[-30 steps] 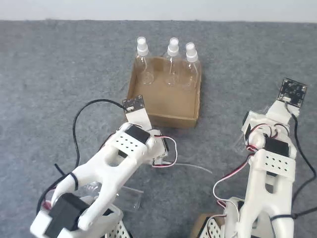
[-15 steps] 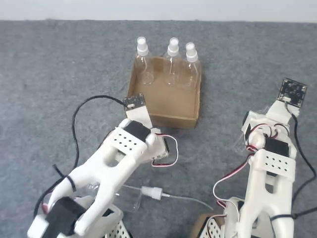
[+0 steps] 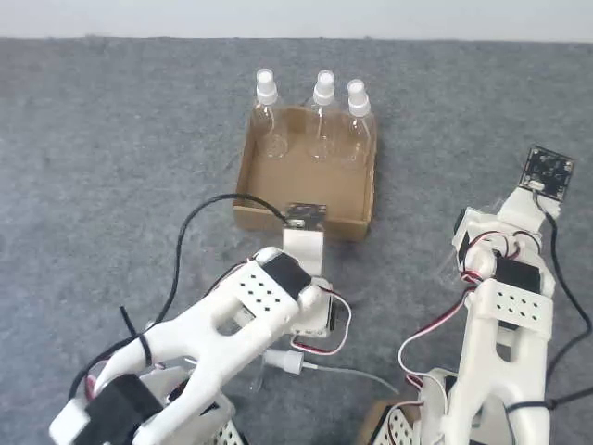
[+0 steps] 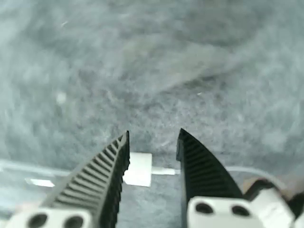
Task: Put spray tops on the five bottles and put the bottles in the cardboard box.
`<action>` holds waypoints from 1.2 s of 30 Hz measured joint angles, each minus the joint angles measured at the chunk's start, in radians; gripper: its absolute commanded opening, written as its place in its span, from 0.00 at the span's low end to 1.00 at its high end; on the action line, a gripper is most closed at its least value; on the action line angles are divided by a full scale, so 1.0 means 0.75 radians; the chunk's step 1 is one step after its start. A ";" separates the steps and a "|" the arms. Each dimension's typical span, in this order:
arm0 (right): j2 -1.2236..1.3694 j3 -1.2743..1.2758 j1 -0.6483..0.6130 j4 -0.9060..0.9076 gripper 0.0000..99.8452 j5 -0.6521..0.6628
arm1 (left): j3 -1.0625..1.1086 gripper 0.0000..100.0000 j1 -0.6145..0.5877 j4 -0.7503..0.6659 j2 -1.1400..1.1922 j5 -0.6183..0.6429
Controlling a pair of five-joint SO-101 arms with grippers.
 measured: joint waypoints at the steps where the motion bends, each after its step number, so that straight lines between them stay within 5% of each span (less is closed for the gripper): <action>1: 0.000 0.000 0.000 0.000 0.03 0.000 | 0.004 0.16 0.002 -0.002 0.000 -0.074; 15: 0.000 0.000 0.000 0.000 0.03 0.000 | 0.158 0.22 0.008 -0.023 0.000 -1.080; 23: 0.000 0.000 0.000 0.000 0.03 0.000 | 0.254 0.25 0.008 -0.141 -0.012 -1.119; 36: 0.000 0.000 0.000 0.000 0.03 0.006 | 0.200 0.25 -0.078 0.012 -0.016 -1.291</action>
